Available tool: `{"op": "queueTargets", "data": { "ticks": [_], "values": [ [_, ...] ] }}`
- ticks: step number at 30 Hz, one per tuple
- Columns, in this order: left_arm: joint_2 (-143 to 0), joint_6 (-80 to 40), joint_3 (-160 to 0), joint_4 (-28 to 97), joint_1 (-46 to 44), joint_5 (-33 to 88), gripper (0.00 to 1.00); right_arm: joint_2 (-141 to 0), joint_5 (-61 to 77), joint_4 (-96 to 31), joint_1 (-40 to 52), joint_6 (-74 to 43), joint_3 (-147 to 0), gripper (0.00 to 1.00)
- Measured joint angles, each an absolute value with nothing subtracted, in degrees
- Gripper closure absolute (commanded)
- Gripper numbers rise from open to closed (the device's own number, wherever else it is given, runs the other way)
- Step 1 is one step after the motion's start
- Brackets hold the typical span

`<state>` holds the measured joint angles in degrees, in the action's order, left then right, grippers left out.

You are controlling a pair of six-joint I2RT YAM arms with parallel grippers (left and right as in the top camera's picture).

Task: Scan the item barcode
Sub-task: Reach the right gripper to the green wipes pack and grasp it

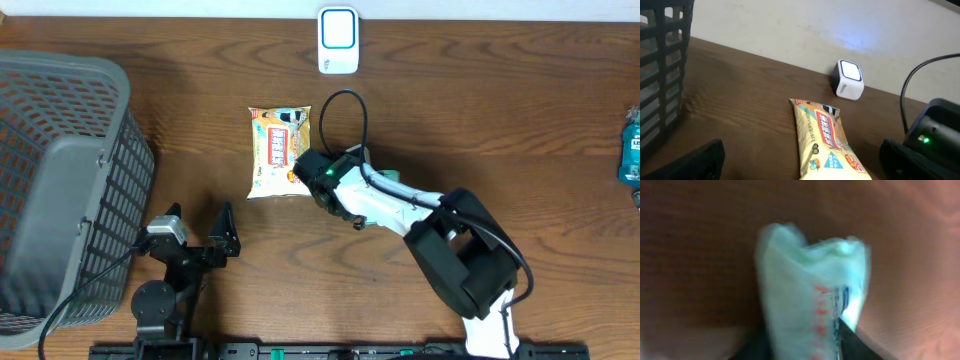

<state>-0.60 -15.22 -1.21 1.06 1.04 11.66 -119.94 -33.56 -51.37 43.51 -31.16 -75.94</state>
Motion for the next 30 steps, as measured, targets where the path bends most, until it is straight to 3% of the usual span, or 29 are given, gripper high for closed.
{"op": "queueTargets", "data": {
  "ticks": [3, 5, 9, 20, 30],
  "values": [
    [-0.60, -15.22, -1.21, 1.06, 1.04, 11.66, 0.02, -120.14, -32.97, -51.77, 42.37, -29.91, -75.94, 0.88],
    [-0.58, -15.22, -1.21, 1.06, 1.04, 11.66, 0.02, -119.90, -31.53, -52.66, 41.63, -28.51, -76.38, 0.99],
    [-0.60, -15.22, -1.21, 1.04, 1.04, 11.64, 0.02, -118.21, -24.62, -54.26, 39.16, -24.95, -77.17, 0.99],
    [-0.60, -15.22, -1.21, 1.06, 1.04, 11.66, 0.02, -102.59, 34.44, -63.20, 27.11, 3.84, -76.09, 0.99],
    [-0.60, -15.25, -1.21, 1.04, 1.04, 11.66, 0.02, -100.01, 65.25, -82.50, 21.82, 29.17, -76.01, 0.99]
  ]
}}
